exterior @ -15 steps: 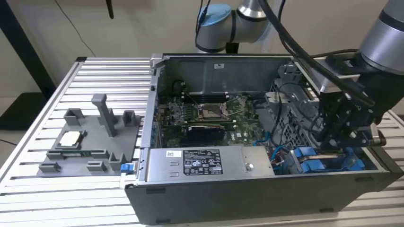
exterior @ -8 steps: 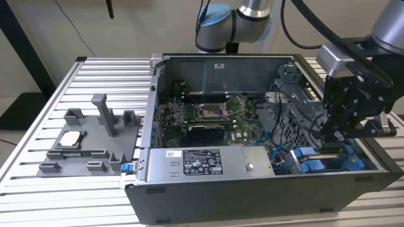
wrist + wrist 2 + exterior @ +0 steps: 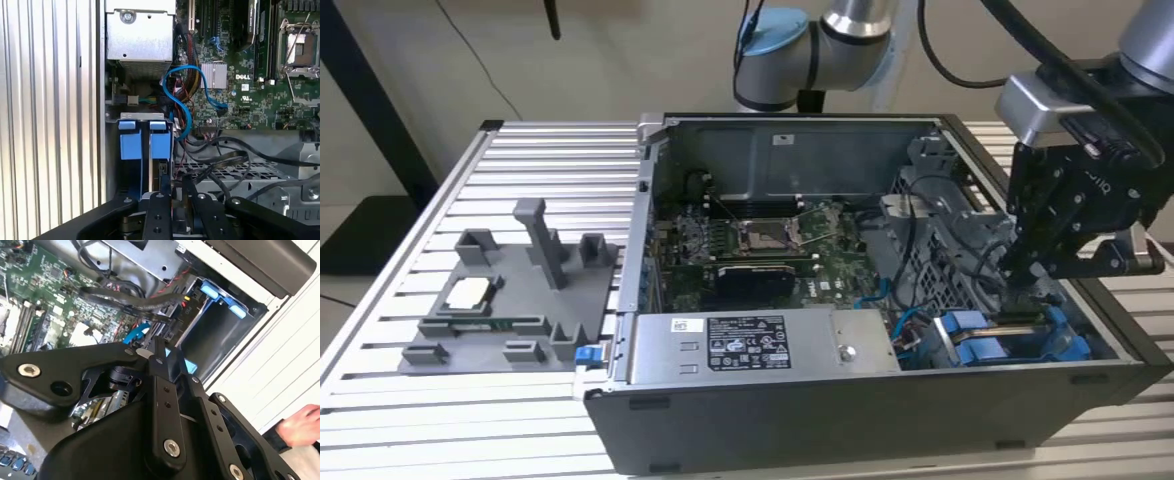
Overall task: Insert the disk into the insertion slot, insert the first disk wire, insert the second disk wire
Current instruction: 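Insert the second disk wire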
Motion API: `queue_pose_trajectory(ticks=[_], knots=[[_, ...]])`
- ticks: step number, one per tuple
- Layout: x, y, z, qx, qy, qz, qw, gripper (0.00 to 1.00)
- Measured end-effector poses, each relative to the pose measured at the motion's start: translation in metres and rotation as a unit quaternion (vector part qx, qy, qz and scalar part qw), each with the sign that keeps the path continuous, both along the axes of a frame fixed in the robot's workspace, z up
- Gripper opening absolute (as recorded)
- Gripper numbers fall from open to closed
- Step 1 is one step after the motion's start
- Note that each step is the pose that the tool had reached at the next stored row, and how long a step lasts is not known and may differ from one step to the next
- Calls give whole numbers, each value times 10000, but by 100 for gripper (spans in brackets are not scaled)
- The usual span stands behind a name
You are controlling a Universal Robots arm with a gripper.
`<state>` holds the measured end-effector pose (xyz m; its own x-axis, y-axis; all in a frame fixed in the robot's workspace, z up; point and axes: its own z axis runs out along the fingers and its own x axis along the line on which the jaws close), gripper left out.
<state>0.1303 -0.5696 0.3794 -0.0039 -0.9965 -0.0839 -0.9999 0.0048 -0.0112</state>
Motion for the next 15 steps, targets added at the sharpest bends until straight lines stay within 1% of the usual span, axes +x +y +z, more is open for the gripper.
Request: queue_pose_trajectory(ticks=[1, 2, 5, 8, 9, 11, 15], knots=[[0, 1, 11, 13, -15, 1, 10000, 24], [0, 1, 31, 17, -26, 0, 10000, 24], [-2, 0, 108, 18, -53, 0, 10000, 24], [-4, 0, 212, 21, -62, 0, 10000, 24], [-5, 0, 233, 27, -65, 0, 10000, 24], [-5, 0, 238, 35, -65, 0, 10000, 24], [-6, 0, 240, 34, -66, 0, 10000, 24]])
